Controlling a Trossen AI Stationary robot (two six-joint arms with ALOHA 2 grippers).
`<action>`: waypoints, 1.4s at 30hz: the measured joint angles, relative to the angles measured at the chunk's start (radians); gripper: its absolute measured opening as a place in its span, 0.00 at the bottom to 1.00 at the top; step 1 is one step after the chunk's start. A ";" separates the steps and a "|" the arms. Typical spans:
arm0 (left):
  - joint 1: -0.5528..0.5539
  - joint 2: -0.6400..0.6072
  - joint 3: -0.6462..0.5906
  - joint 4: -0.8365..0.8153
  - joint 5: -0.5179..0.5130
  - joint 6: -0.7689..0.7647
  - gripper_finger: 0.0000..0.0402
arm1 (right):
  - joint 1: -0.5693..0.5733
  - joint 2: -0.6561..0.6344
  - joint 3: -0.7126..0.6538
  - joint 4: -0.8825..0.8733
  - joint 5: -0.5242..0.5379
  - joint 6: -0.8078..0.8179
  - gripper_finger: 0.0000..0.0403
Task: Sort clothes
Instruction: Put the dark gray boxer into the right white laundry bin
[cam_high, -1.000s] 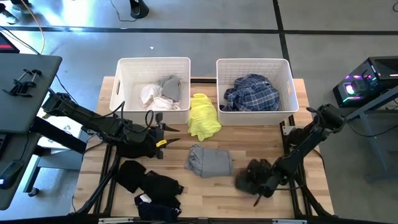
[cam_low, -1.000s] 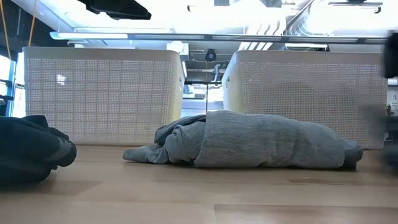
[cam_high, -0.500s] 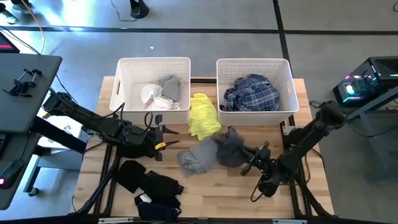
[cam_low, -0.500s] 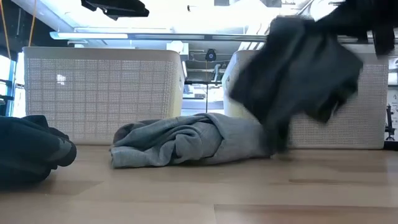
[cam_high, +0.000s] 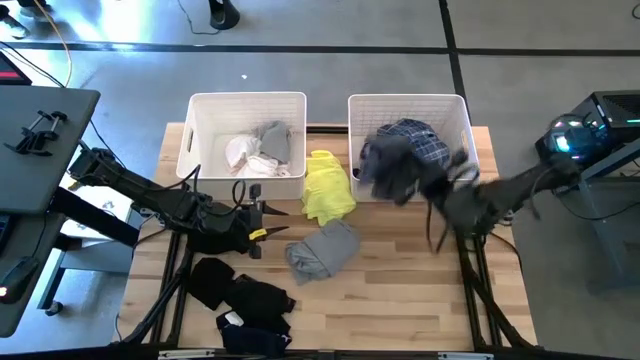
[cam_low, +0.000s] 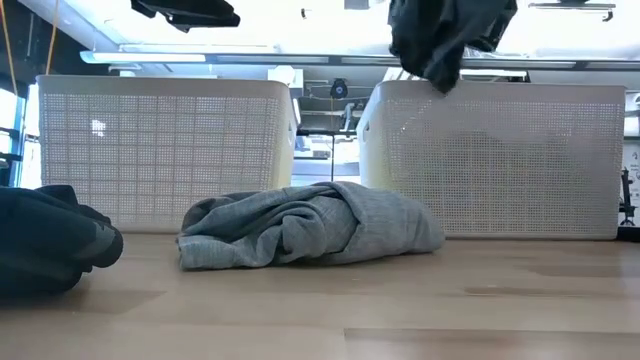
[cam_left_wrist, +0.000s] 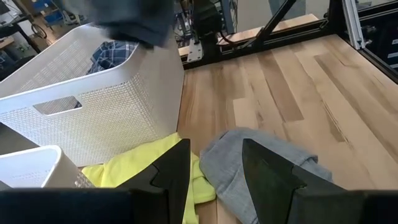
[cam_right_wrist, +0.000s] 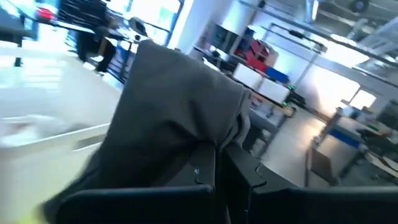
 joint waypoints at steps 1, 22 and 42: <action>0.000 0.000 0.000 -0.001 0.000 0.000 0.33 | -0.056 -0.025 0.010 -0.012 -0.044 -0.023 0.00; 0.000 0.002 0.000 -0.011 0.000 -0.002 0.33 | -1.051 0.199 0.007 -0.618 -1.098 0.321 0.01; 0.000 0.005 0.000 -0.003 0.000 -0.009 0.33 | -1.090 0.485 0.019 -0.647 -1.180 0.297 0.40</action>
